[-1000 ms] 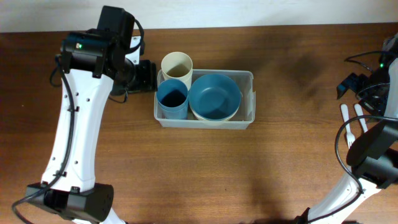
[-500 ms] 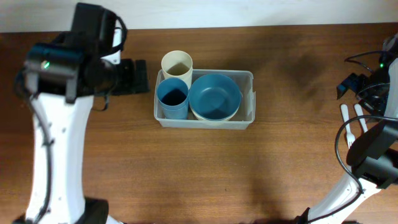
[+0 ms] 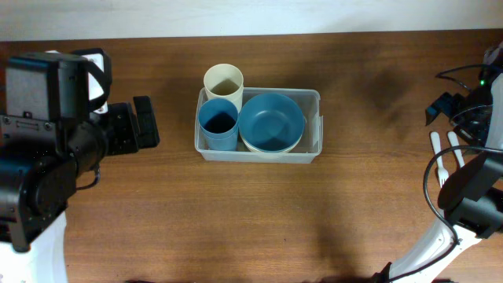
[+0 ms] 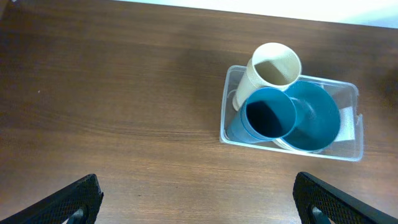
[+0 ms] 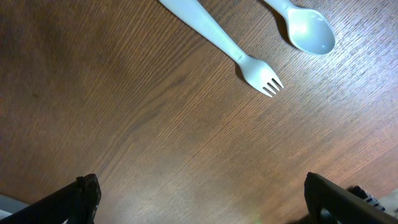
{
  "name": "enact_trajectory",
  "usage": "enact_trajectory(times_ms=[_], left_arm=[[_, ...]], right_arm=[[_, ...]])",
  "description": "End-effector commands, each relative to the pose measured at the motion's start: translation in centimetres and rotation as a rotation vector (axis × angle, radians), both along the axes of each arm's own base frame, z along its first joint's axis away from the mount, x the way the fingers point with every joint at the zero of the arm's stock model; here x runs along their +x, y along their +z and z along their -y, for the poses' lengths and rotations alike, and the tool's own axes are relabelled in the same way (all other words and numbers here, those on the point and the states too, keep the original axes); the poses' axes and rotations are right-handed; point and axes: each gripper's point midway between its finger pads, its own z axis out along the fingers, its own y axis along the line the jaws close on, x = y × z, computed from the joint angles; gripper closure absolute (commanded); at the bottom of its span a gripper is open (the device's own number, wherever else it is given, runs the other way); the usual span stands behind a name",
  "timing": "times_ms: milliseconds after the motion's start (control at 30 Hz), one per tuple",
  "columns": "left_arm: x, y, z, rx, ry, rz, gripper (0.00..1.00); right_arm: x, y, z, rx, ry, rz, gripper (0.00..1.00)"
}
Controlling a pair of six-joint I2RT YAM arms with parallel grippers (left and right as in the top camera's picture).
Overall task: Pack container
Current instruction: 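Release the blue cup and raise the left gripper back left, then move the right gripper down over the white spoon and fork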
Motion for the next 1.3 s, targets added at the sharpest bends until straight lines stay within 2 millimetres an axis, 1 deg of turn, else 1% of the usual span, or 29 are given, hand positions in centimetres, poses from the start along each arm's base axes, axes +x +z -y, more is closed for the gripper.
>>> enact_trajectory(times_ms=[0,67,200,333,467,667,867,933,1133,1267], left_arm=[[0.6,-1.0,-1.9,0.029,0.123,-0.029,0.0],[1.0,-2.0,-2.8,0.027,0.188,-0.06,0.0],[2.3,-4.4,-4.0,0.042,0.234,-0.14,0.0],[3.4,-6.2,-4.0,0.054,0.239,-0.212,0.0],[4.3,-7.4,-3.9,0.062,0.237,-0.25,0.0],[5.0,-8.3,-3.9,0.069,0.237,-0.279,0.0],[5.0,-8.3,-3.9,0.069,0.237,-0.28,0.0],[5.0,-8.3,-3.9,0.069,0.237,-0.28,0.0],[5.0,-8.3,-3.9,0.069,0.237,-0.281,0.0],[5.0,-8.3,-3.9,0.069,0.237,-0.28,0.0]], right_arm=[[-0.2,0.4,0.2,-0.016,-0.01,0.003,0.01],[-0.2,0.4,0.2,-0.016,-0.01,0.003,0.01],[-0.2,0.4,0.2,-0.016,-0.01,0.003,0.01],[-0.2,0.4,0.2,-0.016,-0.01,0.003,0.01],[-0.2,0.4,0.2,-0.016,-0.01,0.003,0.01],[-0.2,0.4,0.2,-0.012,-0.01,0.005,0.01],[0.4,0.4,0.4,-0.024,-0.01,0.028,0.01],[0.2,0.4,0.3,-0.02,0.0,0.019,0.01],[-0.1,0.4,0.4,-0.018,0.135,0.006,0.01],[0.2,0.4,0.6,-0.02,0.232,0.015,0.01]])
